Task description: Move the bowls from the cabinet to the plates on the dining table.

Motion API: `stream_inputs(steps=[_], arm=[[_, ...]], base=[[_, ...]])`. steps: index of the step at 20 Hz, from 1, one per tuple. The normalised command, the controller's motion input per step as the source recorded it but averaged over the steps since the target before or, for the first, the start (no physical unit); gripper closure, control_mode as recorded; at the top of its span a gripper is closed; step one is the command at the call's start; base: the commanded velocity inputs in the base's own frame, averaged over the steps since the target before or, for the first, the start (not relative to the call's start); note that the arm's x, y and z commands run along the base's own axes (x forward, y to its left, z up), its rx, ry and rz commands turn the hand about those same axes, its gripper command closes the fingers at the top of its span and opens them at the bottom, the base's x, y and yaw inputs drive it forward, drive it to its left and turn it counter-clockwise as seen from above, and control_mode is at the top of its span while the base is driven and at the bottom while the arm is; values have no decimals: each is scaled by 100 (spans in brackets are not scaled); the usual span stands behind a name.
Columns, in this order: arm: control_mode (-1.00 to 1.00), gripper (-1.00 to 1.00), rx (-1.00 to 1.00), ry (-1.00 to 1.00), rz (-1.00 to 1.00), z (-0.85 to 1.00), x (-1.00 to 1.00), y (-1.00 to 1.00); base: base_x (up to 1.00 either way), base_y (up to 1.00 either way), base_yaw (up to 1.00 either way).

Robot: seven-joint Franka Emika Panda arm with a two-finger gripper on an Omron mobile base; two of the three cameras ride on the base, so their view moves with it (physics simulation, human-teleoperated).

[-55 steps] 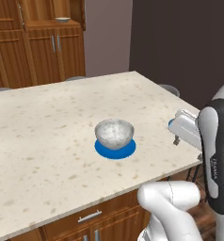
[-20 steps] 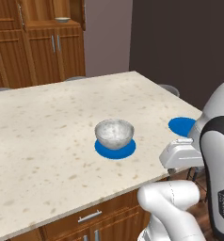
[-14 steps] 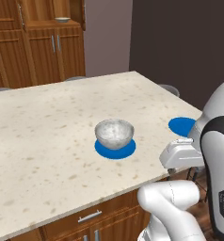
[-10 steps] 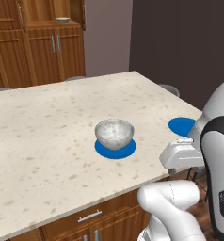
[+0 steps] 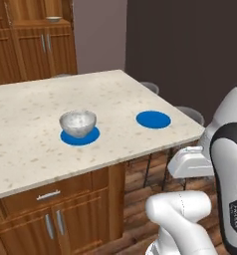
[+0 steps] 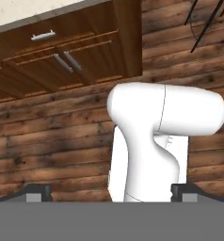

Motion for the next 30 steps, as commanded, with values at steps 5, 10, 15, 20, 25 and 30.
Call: stream_inputs(steps=[5, 10, 15, 20, 25, 30], arm=[[100, -100, 0, 0, 0, 0, 0, 0], [100, -100, 0, 0, 0, 0, 0, 0], [100, -100, 0, 0, 0, 0, 0, 0], [100, -100, 0, 0, 0, 0, 0, 0], [100, -100, 0, 0, 0, 0, 0, 0], [100, -100, 0, 0, 0, 0, 0, 0]], base=[[7, -98, 0], [86, -98, 0], [99, -100, 0], [42, -100, 0], [24, -100, 6], [52, -99, 9]])
